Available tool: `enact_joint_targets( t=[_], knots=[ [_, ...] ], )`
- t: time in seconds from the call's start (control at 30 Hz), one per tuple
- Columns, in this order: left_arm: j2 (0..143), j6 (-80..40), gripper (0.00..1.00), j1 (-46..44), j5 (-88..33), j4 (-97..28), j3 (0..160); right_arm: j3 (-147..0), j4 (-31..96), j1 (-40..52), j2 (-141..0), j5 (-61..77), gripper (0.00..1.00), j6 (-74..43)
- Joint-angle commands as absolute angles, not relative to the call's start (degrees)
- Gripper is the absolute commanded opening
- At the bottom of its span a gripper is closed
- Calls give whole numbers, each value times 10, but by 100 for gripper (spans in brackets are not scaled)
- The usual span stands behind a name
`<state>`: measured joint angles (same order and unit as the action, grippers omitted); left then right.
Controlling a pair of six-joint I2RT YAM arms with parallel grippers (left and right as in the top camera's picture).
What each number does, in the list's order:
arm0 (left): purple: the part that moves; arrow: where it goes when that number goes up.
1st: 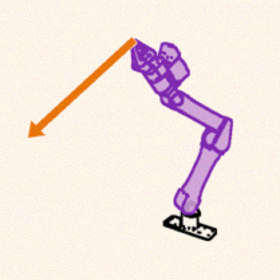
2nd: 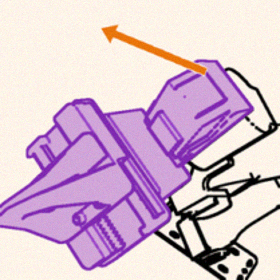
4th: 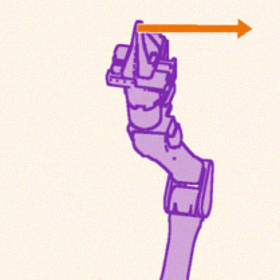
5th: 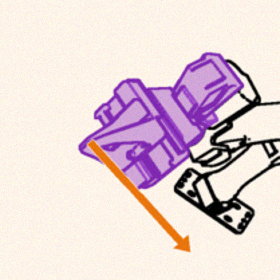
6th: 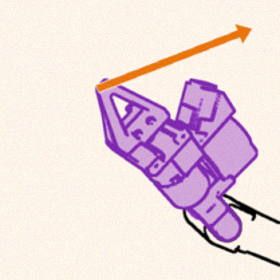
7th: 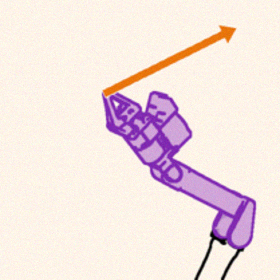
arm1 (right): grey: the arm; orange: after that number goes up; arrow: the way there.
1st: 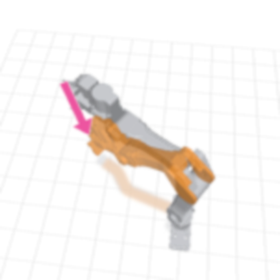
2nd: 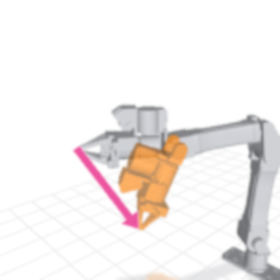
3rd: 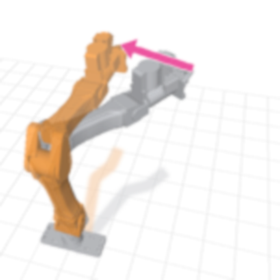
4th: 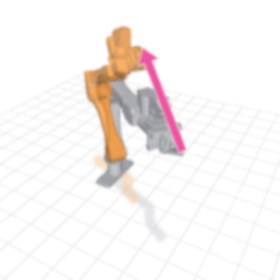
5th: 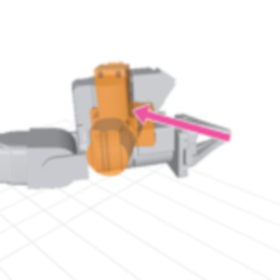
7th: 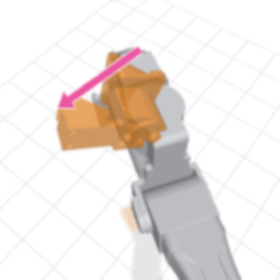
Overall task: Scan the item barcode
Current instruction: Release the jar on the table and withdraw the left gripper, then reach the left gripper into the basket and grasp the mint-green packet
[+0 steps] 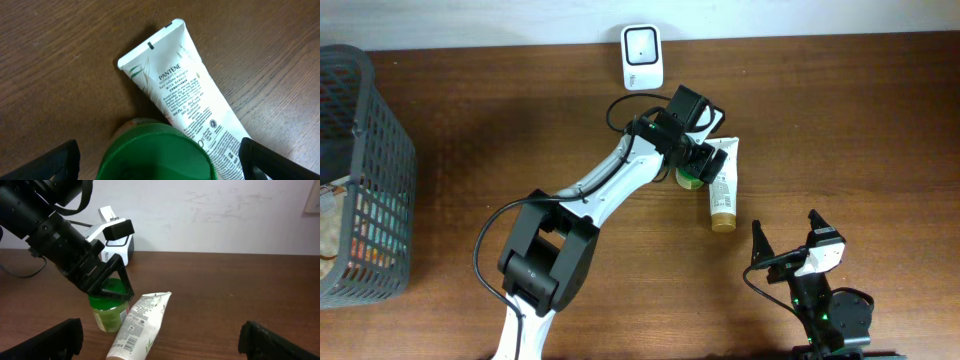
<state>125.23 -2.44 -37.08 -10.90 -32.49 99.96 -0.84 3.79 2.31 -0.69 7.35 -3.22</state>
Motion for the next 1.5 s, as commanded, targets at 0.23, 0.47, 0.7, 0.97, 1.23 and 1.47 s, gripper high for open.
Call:
enact_joint_targets(
  t=[0.23,0.47,0.7,0.97,1.23,1.47],
  knots=[
    [1182,-22,99,-314,-122,-418,1137,-4,38,27,-4,70,98,-34],
    [1079,-22,99,-167,-121,-529,1228,-4,38,27,-4,70,98,-34],
    [965,-119,99,87,-89,-593,1258,-4,38,27,-4,70,98,-34],
    [967,-189,99,384,-85,-682,1208,-4,38,27,-4,70,98,-34],
    [969,-167,99,487,-78,-626,1010,-4,38,27,-4,70,98,-34],
    [980,-41,100,485,-105,-561,923,-4,38,27,-4,70,98,-34]
  ],
)
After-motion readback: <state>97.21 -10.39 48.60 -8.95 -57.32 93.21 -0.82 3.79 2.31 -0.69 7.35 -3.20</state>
